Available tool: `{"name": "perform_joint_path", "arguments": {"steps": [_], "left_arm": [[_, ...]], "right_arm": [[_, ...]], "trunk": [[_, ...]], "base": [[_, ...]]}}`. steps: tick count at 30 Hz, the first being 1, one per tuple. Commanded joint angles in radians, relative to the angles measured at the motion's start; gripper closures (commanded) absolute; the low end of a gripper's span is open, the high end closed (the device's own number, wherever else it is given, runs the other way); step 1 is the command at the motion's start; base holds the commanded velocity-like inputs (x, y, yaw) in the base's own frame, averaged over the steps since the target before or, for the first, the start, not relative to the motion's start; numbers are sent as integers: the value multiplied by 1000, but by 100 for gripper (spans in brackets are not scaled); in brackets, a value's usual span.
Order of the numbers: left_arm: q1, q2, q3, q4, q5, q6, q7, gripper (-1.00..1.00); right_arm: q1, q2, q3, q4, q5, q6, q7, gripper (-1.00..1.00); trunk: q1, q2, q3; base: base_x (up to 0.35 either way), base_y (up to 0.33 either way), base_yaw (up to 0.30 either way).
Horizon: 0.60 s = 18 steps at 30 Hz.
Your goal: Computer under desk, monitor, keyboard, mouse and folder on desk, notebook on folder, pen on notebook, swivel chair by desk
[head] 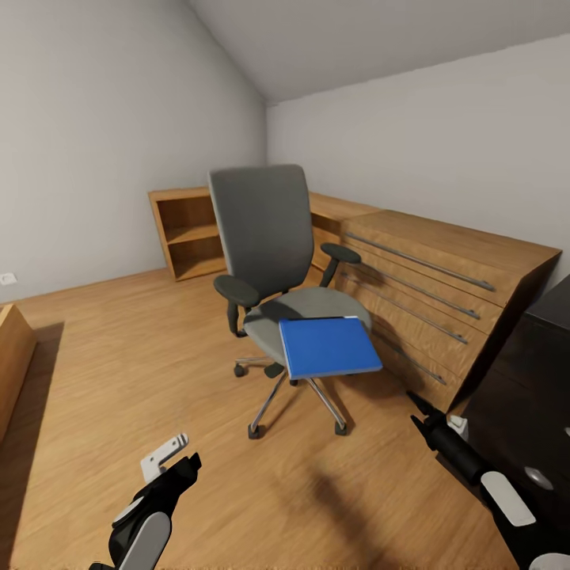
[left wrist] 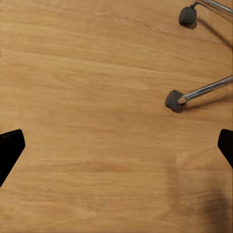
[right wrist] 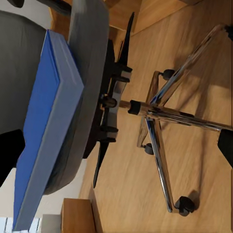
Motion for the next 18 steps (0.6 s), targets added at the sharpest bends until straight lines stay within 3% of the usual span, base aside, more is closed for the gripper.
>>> {"name": "perform_joint_path", "arguments": {"steps": [1,5,10,18], "left_arm": [[-1,1,-2,-1,5,3,7,-100],[-1,1,-2,-1,5,3,7,-100],[-1,1,-4,-1,3,3,6,-100],[-1,2,-17,-1,3,3,4,-100]], "right_arm": [[-1,0,-1,-2,-8,9,-1,-100],[-1,4,7,-27,-8,11,2,-100],[-1,35,65,-113,-9,8,5,-100],[-1,80,87,-136,-12,-9,-71,-100]], "trunk": [[0,-1,-5],[1,-1,-9],[1,-1,-9],[1,-1,-9]], "base": [[0,0,0],[0,0,0],[0,0,0],[0,0,0]]}}
